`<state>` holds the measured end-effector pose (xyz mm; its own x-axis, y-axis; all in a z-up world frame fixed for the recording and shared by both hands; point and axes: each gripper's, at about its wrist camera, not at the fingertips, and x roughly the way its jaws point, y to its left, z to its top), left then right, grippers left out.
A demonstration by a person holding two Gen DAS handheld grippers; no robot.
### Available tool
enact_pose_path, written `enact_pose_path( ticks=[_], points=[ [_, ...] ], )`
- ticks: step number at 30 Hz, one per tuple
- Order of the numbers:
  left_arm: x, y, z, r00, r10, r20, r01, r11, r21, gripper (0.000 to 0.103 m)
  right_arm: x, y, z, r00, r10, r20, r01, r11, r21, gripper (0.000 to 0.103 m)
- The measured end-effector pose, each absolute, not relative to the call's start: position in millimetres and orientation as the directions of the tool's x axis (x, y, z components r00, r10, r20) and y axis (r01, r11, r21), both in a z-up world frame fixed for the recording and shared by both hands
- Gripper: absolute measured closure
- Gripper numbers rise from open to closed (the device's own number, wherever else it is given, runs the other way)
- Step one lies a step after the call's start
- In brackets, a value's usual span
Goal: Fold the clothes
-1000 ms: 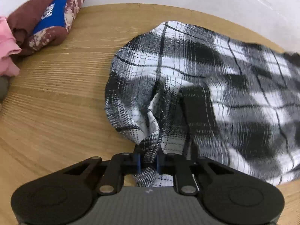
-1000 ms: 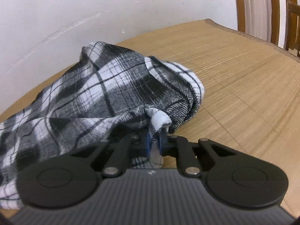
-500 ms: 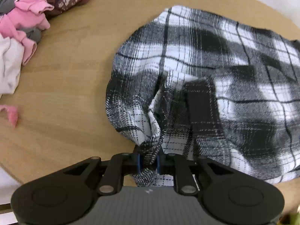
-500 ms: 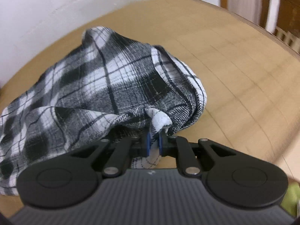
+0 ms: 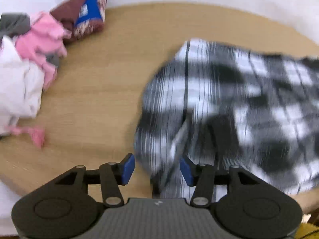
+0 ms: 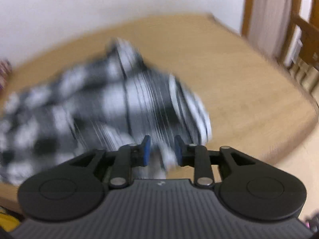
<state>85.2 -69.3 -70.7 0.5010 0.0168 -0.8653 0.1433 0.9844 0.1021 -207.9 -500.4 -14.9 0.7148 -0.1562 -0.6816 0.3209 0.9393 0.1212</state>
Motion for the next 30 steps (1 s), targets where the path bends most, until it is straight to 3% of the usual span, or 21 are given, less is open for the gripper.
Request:
enact_pose_path(
  ticks=[2,4,8,12,16,19,21,22,23,25,30],
  points=[
    [118,-82,-64,0.527,0.002,-0.850,0.170,0.980,0.108,0.029,-174,-516,-1,0.776,-0.114,-0.621,0.247,0.960,0.133,0.034],
    [154,-95,-62,0.542,-0.023,-0.840,0.194,0.976,0.098,0.029,-132,-534,7,0.816,-0.057,-0.575,0.171,0.974,0.147,0.029],
    [236,-129,-76,0.509,-0.091,-0.856,0.226,0.974,0.031,0.029,-2,-571,-20,0.757,0.125,-0.641,0.041,0.970,0.238,0.029],
    [298,-160,-104,0.445,-0.056,-0.894,0.259,0.963,0.069,0.029,108,-590,-53,0.627,0.257,-0.735,-0.009,0.946,0.323,0.029],
    [333,-172,-128,0.365,-0.092,-0.926,0.258,0.966,0.006,0.029,173,-599,-85,0.492,0.426,-0.760,0.010,0.869,0.494,0.029],
    [343,-180,-137,0.359,-0.124,-0.925,0.262,0.965,-0.027,0.030,191,-587,-101,0.422,0.448,-0.788,-0.022,0.874,0.485,0.030],
    [345,-185,-136,0.383,-0.135,-0.914,0.282,0.959,-0.024,0.037,190,-571,-105,0.414,0.399,-0.818,-0.102,0.913,0.394,0.049],
    [344,-185,-134,0.387,-0.154,-0.909,0.290,0.956,-0.038,0.053,189,-566,-106,0.418,0.388,-0.821,-0.124,0.920,0.372,0.070],
    [344,-184,-133,0.391,-0.172,-0.904,0.299,0.953,-0.052,0.073,188,-565,-106,0.429,0.380,-0.820,-0.131,0.924,0.359,0.077],
    [341,-181,-129,0.386,-0.210,-0.898,0.309,0.947,-0.089,0.088,186,-567,-98,0.463,0.385,-0.799,-0.128,0.920,0.369,0.084],
    [312,-167,-97,0.466,-0.261,-0.845,0.331,0.938,-0.107,0.090,157,-572,-55,0.602,0.441,-0.665,-0.186,0.888,0.421,0.087]
  ],
)
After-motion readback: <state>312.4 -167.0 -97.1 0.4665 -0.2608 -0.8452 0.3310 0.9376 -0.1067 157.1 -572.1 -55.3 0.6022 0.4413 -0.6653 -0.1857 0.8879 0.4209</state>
